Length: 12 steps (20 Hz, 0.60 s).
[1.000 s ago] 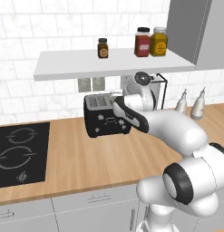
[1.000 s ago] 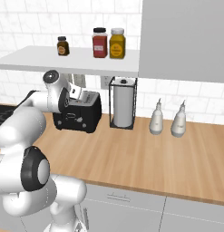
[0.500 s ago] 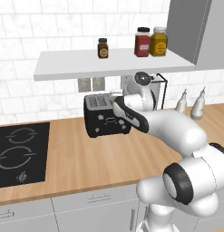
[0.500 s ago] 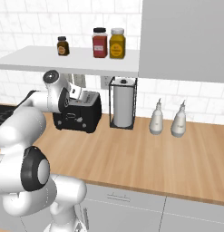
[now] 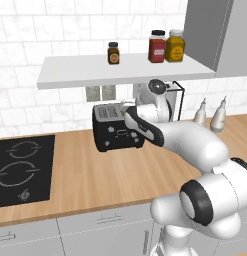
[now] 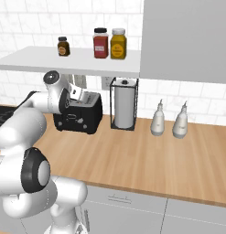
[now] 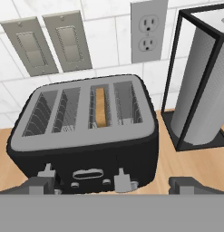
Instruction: Start the toaster. Once the lever pops up, take the bread to the plate on the dining counter.
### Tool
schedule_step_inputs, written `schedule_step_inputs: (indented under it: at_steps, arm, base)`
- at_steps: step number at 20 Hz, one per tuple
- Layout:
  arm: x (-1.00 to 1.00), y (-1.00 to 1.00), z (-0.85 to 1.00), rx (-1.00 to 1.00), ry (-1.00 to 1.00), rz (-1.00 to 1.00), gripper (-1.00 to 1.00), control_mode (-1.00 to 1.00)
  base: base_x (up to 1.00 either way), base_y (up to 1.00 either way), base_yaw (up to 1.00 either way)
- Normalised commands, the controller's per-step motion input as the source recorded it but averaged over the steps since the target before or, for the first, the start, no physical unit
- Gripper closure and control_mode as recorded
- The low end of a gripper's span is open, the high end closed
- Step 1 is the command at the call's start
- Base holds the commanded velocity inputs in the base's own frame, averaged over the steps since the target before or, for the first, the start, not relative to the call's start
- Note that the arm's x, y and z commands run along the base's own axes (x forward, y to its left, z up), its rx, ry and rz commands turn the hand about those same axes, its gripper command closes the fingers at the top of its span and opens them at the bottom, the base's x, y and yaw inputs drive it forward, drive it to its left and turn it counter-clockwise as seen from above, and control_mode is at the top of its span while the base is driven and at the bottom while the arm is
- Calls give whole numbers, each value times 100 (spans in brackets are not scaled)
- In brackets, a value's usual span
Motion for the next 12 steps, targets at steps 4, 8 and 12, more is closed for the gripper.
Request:
schedule_step_inputs:
  at_steps: [4, 8, 12]
  arm:
    - [0, 0, 0, 0, 0, 0, -100, -100]
    - [0, 0, 0, 0, 0, 0, -100, -100]
    - [0, 0, 0, 0, 0, 0, -100, -100]
  base:
    - [0, 0, 0]
    - [0, 0, 0]
    - [0, 0, 0]
